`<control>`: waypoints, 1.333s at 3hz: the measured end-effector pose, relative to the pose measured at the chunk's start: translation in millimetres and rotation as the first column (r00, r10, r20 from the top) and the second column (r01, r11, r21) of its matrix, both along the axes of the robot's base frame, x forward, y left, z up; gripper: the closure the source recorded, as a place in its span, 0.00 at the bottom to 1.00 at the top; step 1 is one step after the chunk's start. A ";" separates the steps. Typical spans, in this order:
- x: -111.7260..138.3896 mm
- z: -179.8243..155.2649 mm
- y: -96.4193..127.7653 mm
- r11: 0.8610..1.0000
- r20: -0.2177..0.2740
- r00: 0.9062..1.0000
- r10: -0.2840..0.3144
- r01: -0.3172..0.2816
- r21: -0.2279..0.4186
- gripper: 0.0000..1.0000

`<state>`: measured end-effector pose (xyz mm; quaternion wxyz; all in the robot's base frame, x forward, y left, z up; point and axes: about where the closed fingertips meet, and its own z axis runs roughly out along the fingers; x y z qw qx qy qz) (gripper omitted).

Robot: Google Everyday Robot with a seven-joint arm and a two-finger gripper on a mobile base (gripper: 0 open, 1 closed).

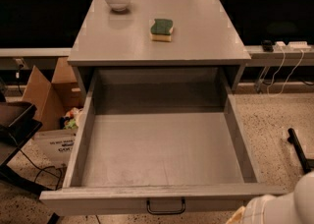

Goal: Close top drawer

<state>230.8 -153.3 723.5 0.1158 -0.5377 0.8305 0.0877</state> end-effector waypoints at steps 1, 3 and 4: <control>-10.2 -61.3 11.5 0.998 -0.033 0.999 -0.016 0.018 0.054 1.00; 49.5 -125.1 40.0 0.985 0.052 0.997 -0.058 0.049 0.164 1.00; 63.5 -123.4 41.1 0.985 0.089 0.994 -0.064 0.049 0.164 1.00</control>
Offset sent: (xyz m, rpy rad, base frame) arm 0.0384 0.0512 -0.1608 0.2326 -0.0252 -0.0596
